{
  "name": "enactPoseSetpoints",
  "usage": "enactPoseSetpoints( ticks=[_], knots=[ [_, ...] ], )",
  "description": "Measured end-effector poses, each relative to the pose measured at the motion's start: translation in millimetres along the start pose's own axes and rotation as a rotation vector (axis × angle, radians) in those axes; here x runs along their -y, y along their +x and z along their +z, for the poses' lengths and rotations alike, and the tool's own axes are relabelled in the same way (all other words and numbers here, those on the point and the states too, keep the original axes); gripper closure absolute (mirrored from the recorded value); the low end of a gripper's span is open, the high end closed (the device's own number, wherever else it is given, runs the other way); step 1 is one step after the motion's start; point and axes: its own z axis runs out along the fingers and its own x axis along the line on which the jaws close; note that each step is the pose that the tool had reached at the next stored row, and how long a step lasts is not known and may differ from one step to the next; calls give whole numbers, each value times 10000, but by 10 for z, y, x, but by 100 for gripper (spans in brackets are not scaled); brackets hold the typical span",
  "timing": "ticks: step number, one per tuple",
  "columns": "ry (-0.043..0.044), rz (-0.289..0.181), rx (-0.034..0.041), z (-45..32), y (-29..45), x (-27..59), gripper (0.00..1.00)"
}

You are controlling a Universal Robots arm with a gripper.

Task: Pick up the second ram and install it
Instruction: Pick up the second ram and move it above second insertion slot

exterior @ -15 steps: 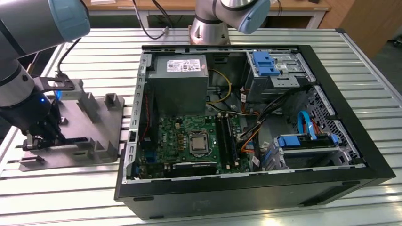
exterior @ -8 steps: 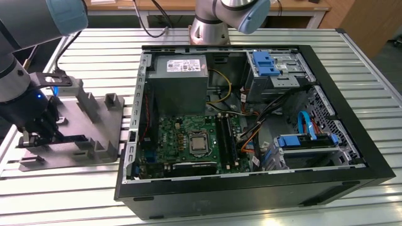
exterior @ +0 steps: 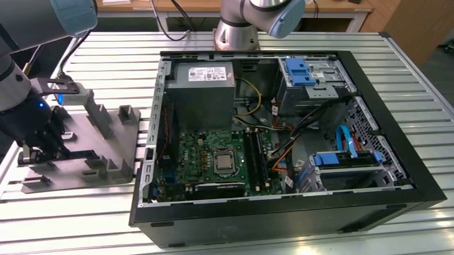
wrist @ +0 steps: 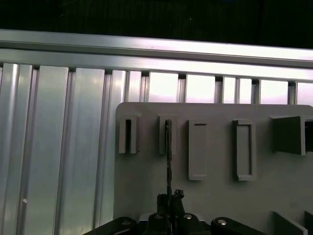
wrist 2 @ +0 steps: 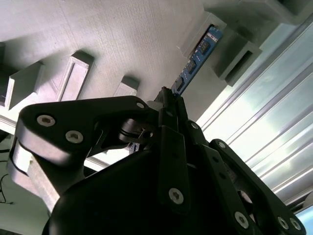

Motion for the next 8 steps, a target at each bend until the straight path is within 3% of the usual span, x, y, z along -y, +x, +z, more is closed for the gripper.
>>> enactPoseSetpoints(
  ticks=[8],
  knots=[
    [-1, 0, 0, -65, 0, -3, 86]
  ],
)
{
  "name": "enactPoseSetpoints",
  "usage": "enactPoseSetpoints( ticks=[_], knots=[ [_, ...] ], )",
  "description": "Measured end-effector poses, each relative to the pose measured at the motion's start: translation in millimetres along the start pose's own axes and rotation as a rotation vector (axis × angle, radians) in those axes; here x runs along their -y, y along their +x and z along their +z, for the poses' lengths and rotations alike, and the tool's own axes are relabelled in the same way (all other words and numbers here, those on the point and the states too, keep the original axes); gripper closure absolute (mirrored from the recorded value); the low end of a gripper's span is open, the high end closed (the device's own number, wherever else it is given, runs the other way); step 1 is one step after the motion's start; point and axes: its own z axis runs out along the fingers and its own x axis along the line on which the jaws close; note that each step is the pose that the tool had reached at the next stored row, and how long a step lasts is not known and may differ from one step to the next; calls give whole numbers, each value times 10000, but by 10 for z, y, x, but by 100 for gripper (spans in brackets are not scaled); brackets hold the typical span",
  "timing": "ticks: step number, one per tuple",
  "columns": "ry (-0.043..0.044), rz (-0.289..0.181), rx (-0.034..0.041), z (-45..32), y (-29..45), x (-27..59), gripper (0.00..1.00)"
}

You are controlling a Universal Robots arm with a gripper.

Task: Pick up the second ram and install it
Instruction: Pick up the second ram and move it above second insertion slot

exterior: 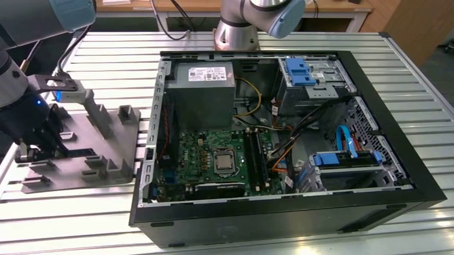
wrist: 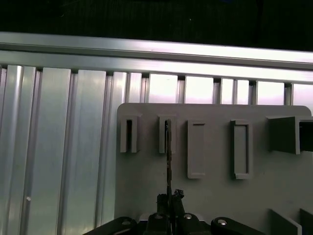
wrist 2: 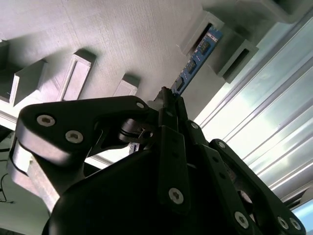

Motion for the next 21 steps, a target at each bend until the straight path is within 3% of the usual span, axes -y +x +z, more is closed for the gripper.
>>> enactPoseSetpoints(
  ticks=[21],
  knots=[
    [1, -1, 22, -171, -2, -6, 86]
  ],
)
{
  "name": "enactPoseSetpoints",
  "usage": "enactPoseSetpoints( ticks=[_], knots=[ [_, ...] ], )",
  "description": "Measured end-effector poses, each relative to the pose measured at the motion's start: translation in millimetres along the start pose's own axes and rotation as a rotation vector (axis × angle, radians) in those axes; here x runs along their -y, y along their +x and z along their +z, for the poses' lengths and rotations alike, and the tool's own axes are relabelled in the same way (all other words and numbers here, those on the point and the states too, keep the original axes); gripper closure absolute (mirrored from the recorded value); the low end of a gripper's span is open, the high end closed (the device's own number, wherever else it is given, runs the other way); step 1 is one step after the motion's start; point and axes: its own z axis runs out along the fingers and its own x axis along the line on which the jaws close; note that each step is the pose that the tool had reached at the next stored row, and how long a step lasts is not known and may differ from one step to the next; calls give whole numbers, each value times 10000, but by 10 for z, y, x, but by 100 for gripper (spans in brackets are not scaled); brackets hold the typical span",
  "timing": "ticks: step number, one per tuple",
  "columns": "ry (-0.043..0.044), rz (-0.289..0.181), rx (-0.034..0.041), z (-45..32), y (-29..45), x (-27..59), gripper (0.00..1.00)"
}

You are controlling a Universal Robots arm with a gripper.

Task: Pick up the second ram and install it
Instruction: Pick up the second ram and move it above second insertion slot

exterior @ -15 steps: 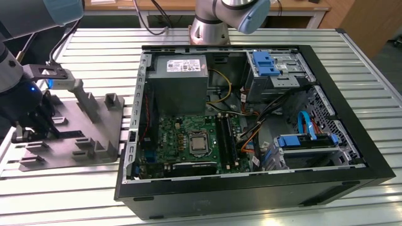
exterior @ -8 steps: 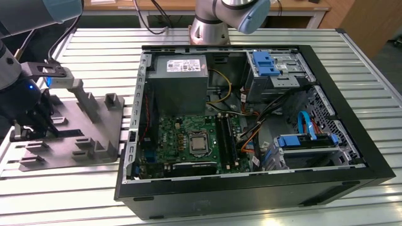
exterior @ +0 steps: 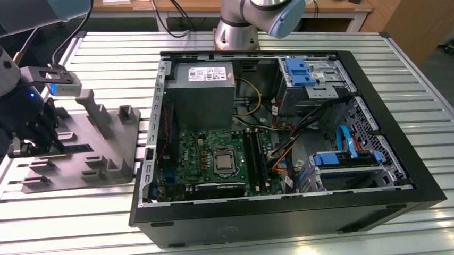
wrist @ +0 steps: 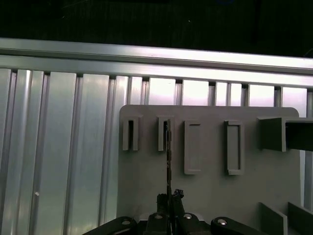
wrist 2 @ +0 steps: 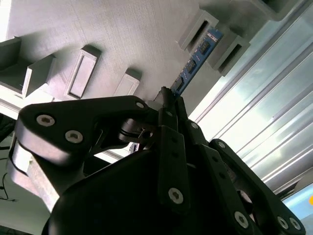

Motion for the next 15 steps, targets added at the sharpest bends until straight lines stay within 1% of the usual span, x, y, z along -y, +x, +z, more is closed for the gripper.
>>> enactPoseSetpoints(
  ticks=[9, 15],
  knots=[
    [0, -1, 12, -71, -1, -2, 86],
    [0, -1, 21, -145, -1, -5, 86]
  ],
)
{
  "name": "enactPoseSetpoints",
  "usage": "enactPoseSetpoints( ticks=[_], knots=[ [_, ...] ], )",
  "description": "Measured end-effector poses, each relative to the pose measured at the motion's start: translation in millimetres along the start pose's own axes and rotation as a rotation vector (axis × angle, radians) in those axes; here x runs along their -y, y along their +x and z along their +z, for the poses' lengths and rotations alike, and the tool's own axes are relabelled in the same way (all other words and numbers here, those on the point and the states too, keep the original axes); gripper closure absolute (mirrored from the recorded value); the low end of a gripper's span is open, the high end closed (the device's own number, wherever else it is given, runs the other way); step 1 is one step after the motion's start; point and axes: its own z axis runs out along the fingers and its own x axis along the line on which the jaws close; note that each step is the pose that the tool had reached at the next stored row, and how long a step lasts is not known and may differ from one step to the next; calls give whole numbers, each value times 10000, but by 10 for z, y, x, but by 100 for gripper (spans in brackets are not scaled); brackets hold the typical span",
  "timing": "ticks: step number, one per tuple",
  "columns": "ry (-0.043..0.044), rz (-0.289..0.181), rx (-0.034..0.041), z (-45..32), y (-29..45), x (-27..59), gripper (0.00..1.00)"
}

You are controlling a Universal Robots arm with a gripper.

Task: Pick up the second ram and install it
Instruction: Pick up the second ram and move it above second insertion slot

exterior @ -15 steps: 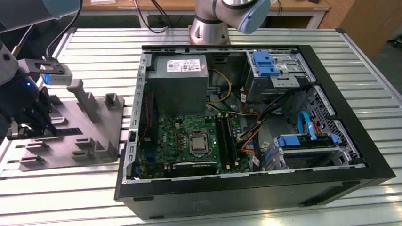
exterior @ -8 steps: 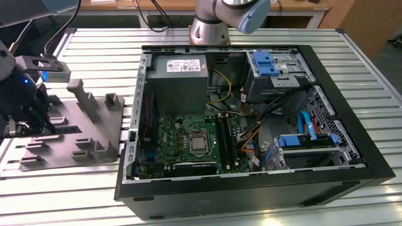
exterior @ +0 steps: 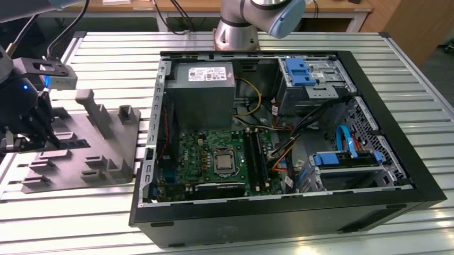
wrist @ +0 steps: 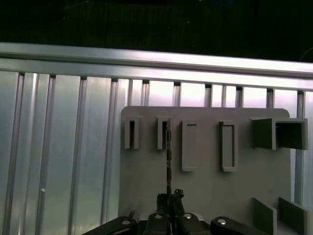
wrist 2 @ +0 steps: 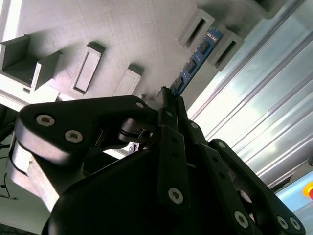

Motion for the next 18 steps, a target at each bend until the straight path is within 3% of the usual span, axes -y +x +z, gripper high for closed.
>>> enactPoseSetpoints(
  ticks=[18],
  knots=[
    [2, 0, 26, -190, -2, -7, 86]
  ],
)
